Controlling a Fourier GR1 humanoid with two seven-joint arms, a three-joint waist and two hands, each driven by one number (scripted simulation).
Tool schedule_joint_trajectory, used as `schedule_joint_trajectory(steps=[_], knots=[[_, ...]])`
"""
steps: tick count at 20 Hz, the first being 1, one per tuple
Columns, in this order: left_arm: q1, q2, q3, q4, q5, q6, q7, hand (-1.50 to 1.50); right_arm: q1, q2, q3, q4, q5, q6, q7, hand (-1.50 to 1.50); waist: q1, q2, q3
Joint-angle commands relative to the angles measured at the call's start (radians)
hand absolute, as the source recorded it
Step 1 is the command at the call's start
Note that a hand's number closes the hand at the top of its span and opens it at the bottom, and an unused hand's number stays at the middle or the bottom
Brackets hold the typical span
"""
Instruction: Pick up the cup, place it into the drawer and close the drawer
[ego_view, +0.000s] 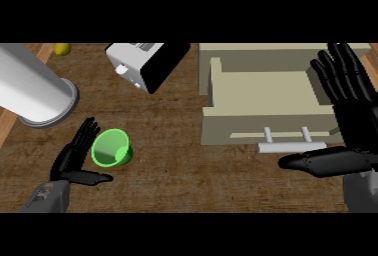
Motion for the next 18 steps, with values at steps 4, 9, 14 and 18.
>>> schedule_joint_trajectory(steps=[4, 9, 14, 18], knots=[[-0.043, 0.029, 0.014, 0.128, -0.019, -0.06, -0.177, -1.5, 0.014, -0.02, -0.025, -0.019, -0.027, 0.021, 0.015, -1.5, -0.008, 0.003, -0.001], [-0.048, -0.016, 0.002, 0.163, -0.04, -0.013, -0.227, -1.5, 0.022, -0.008, -0.014, 0.008, -0.009, 0.026, -0.036, -1.5, -0.018, 0.007, -0.003], [-0.067, -0.02, -0.004, 0.182, -0.053, 0.0, -0.233, -1.5, -0.068, -0.058, -0.08, 0.074, -0.066, 0.049, -0.005, -1.5, -0.014, 0.009, -0.003], [-0.111, -0.028, 0.004, 0.191, -0.045, -0.033, -0.203, -1.5, -0.041, -0.023, -0.04, 0.068, -0.015, 0.026, -0.04, -1.5, -0.019, 0.011, -0.003]])
